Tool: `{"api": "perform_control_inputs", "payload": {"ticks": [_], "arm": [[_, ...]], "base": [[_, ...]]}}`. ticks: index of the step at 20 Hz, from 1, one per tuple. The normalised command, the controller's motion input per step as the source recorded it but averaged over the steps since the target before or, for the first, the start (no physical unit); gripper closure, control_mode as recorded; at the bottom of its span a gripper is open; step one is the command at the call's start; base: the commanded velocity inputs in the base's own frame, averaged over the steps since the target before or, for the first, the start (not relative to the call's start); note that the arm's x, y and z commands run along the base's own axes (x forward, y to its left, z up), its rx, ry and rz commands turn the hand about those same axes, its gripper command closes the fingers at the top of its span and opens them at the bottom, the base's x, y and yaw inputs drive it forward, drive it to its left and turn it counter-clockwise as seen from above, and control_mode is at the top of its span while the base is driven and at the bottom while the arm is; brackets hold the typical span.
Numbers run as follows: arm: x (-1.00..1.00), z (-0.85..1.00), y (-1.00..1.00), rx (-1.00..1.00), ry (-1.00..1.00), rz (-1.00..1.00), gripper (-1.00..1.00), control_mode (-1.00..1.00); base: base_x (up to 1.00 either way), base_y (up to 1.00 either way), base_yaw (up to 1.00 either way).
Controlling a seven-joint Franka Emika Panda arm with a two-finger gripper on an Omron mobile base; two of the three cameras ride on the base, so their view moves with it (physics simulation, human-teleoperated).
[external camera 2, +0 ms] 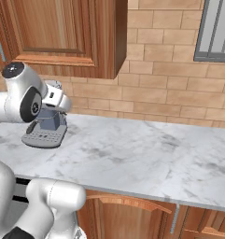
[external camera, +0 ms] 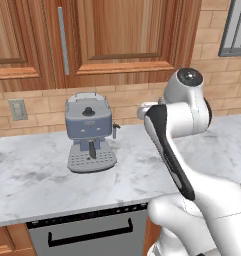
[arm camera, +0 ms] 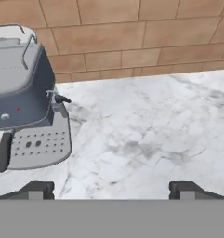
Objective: Open the cabinet, pick the kettle from the cabinet, and place it in the sink.
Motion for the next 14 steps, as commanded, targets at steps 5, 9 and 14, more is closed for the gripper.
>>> {"api": "perform_control_inputs", "payload": {"ticks": [5, 9, 14], "arm": [[-0.19, 0.13, 0.48, 0.00, -0.03, -0.17, -1.00, -1.00], [-0.15, 0.16, 0.48, 0.00, 0.00, -0.11, -1.00, -1.00], [-0.13, 0.17, 0.47, 0.00, 0.00, -0.01, -1.00, -1.00]], "base": [[0.00, 0.00, 0.00], [0.00, 0.00, 0.00], [0.00, 0.00, 0.00]]}}
